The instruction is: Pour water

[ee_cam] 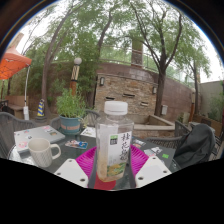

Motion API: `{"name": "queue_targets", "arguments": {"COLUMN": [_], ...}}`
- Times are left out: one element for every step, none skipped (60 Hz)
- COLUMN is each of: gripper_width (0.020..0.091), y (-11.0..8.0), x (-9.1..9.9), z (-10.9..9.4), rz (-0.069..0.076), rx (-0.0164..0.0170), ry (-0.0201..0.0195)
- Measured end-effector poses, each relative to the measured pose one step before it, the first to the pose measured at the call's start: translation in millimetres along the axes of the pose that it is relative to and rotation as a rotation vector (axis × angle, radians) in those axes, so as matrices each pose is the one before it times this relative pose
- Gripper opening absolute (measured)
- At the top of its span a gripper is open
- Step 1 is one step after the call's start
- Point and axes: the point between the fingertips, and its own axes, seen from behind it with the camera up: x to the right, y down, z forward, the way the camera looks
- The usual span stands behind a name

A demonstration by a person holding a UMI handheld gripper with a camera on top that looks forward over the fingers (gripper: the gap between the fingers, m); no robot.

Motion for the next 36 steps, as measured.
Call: {"name": "queue_targets", "arguments": {"gripper_width": [0.0479,0.0478,0.0478,0.0478,0.0478,0.0477,0.0476,0.0477,0.0477,0.0478,0.0478,0.0478,0.0477,0.0482,0.048,0.0478,0.0478,0.0478,0.0478,0.0479,0.0479,0.0479,0.0478,0.0479,0.0479,0.0478,0.0479,0.0478,0.0479,0.0479,0.0478,0.048,0.0487,0.0487,0.0514,0.0552], "y": [1.45,1.65,6.94,3.41,1.42,0.88,1.53,2.04,5.86,5.57,3.73,3.5,3.77,3.88,-3.49,0.28,1.57,0.06,-0.47,1.83,1.04,0.0,-6.22,2.92,0.28,-0.12,0.49,-1.42,-0.8,0.2,0.12,0.01,-0.93,0.17,0.09,-0.92], "x": [-0.8,-1.13,-3.48,-2.88,-0.14,-1.28,-1.26,-0.47,-2.2,0.04,-0.68,-1.15,-1.75,-0.3,2.44,-0.22,-0.03,1.93,2.47,1.05,1.4,0.68,1.11,0.16,0.01,-0.2,-0.72,-1.25,2.63,0.3,0.25,0.39,-1.27,-0.4,-0.36,-0.29], "z": [3.18,3.82,2.68,2.5,-1.22,2.62,2.69,2.46,3.51,-4.53,1.88,1.36,1.13,3.48,-3.97,-1.72,-0.97,-2.31,2.39,-0.67,-0.06,0.02,3.1,-3.37,-0.48,-0.5,-0.39,2.05,-2.33,0.06,-0.23,-0.2,1.46,0.28,0.24,-2.49], "rz": [0.0173,0.0151,0.0171,0.0032,0.0095,-0.0019,-0.0036,-0.0076,-0.0067,-0.0137,-0.0152,-0.0123,-0.0094,-0.0054,-0.0043,0.0037,0.009,0.0152,0.0152,0.0272,0.026,0.022,0.016,0.0021,-0.0005,-0.0024,-0.0026,-0.0039,-0.004,-0.0031,-0.0014,-0.0011,-0.0023,-0.0028,-0.0045,-0.0043], "rx": [-0.00305,-0.00416,0.00056,-0.00588,-0.0007,-0.00046,0.00032,-0.00149,-0.00228,-0.0024,-0.00597,-0.00561,-0.00659,-0.00529,0.01823,0.00392,-0.00615,-0.00036,-0.00111,-0.00678,-0.00412,0.00014,0.00838,-0.00111,0.00236,0.00249,0.00016,-0.00106,0.0004,-0.0007,-0.00114,-0.00129,-0.0021,-0.00254,-0.00255,-0.00501], "ry": [-0.00886,-0.01065,-0.01165,-0.01395,-0.0088,-0.00722,-0.00311,0.00049,-0.00139,0.00301,0.00228,0.00125,-0.00077,-0.00053,0.0051,0.00303,0.00132,0.00581,0.00163,0.00325,0.0028,-0.00029,-0.00521,-0.00712,-0.00229,-0.0015,-0.00231,-0.00043,0.00307,0.00234,0.00237,0.00325,0.0015,0.00119,0.00058,0.00383]}}
